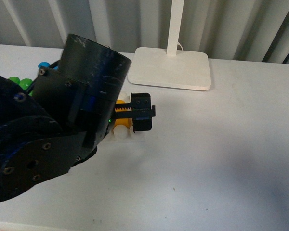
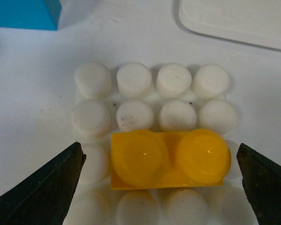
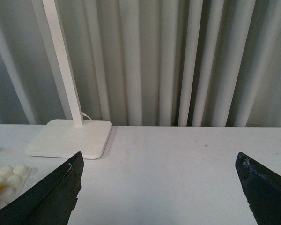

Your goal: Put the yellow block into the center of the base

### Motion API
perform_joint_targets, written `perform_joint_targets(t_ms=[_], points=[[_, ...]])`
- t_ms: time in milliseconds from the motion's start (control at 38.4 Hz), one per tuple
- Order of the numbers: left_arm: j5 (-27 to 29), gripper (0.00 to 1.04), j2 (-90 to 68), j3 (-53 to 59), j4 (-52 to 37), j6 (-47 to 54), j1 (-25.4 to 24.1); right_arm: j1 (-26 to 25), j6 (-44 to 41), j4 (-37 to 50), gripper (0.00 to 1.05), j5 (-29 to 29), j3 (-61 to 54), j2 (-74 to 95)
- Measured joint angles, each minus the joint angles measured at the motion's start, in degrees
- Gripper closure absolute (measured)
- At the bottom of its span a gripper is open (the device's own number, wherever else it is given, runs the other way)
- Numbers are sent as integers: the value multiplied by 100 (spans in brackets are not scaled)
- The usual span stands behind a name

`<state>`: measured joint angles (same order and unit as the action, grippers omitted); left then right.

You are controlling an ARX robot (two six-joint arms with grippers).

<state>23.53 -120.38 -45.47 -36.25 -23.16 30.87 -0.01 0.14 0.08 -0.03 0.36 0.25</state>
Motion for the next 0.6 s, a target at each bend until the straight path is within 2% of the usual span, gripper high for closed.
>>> perform_joint_targets(t_ms=[312,521,599], points=[[-258,6,1707,1191,-348,101,-577,0,0,0,9,-2,0,0],[-734,6,3464,2240,-214,227,-1408,0,0,2,9,0,0,0],[-1255,6,4614,2708,157,205,-2011,0,0,2,9,-2,0,0]])
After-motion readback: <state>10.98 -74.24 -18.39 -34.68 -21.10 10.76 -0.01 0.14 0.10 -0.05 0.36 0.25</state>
